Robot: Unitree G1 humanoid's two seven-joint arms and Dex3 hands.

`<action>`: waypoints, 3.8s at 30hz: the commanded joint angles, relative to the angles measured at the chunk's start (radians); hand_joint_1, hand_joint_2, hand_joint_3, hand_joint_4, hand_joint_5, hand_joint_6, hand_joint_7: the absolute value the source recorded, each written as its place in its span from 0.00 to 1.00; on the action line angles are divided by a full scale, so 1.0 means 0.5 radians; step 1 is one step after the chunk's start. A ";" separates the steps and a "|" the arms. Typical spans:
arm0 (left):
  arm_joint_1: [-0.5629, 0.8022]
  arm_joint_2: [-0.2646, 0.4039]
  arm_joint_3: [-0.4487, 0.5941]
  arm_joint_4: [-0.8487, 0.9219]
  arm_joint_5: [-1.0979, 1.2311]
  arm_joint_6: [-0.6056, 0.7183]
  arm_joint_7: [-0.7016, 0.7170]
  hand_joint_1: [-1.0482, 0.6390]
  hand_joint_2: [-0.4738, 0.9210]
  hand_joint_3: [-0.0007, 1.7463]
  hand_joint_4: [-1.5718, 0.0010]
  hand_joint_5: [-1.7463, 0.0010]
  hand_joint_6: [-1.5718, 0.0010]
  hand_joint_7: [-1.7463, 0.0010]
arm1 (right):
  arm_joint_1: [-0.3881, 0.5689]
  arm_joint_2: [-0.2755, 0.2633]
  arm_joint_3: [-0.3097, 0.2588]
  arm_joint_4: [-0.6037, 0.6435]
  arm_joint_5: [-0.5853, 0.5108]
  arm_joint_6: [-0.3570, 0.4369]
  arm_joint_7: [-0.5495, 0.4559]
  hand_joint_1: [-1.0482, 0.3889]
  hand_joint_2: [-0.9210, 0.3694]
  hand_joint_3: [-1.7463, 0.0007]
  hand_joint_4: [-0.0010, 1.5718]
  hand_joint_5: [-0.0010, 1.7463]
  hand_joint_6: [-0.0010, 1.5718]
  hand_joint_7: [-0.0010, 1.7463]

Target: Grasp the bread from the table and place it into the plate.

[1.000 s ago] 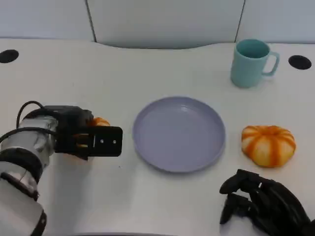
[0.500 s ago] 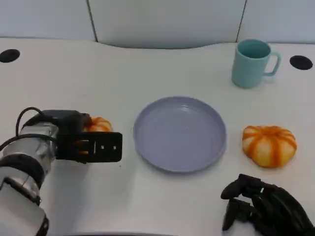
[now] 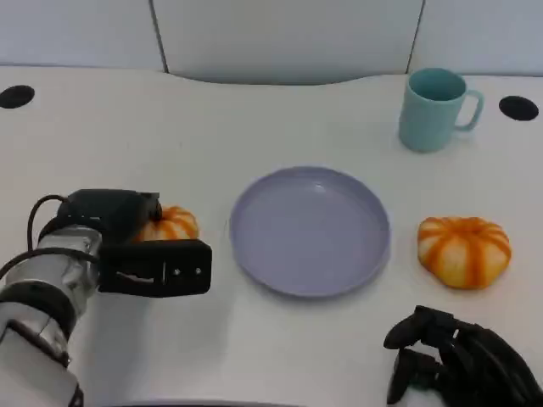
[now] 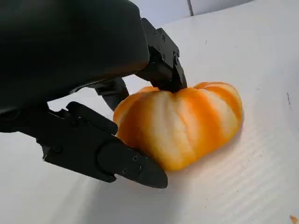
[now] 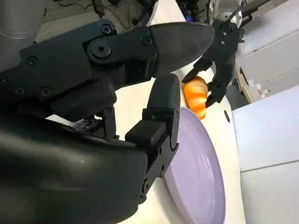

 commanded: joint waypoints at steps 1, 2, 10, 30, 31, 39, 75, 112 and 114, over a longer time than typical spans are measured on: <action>0.069 0.033 -0.007 0.019 0.016 -0.026 0.151 0.44 0.94 0.01 0.62 0.03 0.73 0.13 | 0.078 -0.032 -0.005 -0.006 -0.016 0.091 -0.043 0.37 0.00 0.83 0.37 0.86 0.40 0.61; 0.074 0.035 -0.003 0.019 0.015 -0.031 0.192 0.45 0.94 0.01 0.60 0.01 0.73 0.11 | 0.082 -0.032 -0.004 -0.017 -0.017 0.099 -0.048 0.37 0.00 0.83 0.37 0.86 0.40 0.61; 0.065 0.044 0.014 0.022 0.000 -0.027 0.248 0.48 1.00 0.04 0.56 0.19 0.60 0.31 | 0.094 -0.024 0.004 -0.040 -0.022 0.086 -0.052 0.37 0.00 0.82 0.36 0.86 0.40 0.61; -0.029 0.144 0.233 -0.041 -0.176 -0.224 0.223 0.57 0.98 0.09 0.56 0.00 0.68 0.00 | 0.059 -0.003 0.011 0.019 -0.021 0.062 -0.064 0.36 0.00 0.84 0.36 0.86 0.41 0.61; -0.034 0.147 0.241 -0.045 -0.184 -0.236 0.227 0.56 0.98 0.08 0.55 0.00 0.68 0.00 | 0.057 -0.001 0.009 0.021 -0.015 0.069 -0.063 0.37 0.00 0.84 0.36 0.86 0.40 0.61; -0.084 0.163 0.319 -0.104 -0.235 -0.391 0.261 0.58 0.98 0.08 0.50 0.00 0.62 0.00 | 0.022 0.013 0.014 0.077 -0.028 0.039 -0.065 0.36 0.00 0.85 0.38 0.86 0.41 0.61; -0.406 -0.245 -0.001 -0.175 -0.053 -0.641 0.022 0.57 0.96 0.05 0.48 0.00 0.60 0.00 | -0.032 0.050 0.060 0.170 -0.072 -0.011 -0.092 0.36 0.00 0.86 0.41 0.84 0.45 0.57; -0.389 -0.373 -0.161 -0.099 0.056 -0.571 -0.270 0.32 1.00 0.01 0.76 0.40 0.71 0.57 | 0.044 0.064 0.102 0.048 -0.057 0.037 -0.091 0.34 0.00 0.86 0.39 0.86 0.44 0.58; -0.395 -0.373 -0.166 -0.106 0.061 -0.565 -0.284 0.27 1.00 0.03 0.79 0.49 0.68 0.75 | 0.041 0.064 0.104 0.058 -0.073 0.016 -0.096 0.34 0.00 0.86 0.40 0.86 0.44 0.57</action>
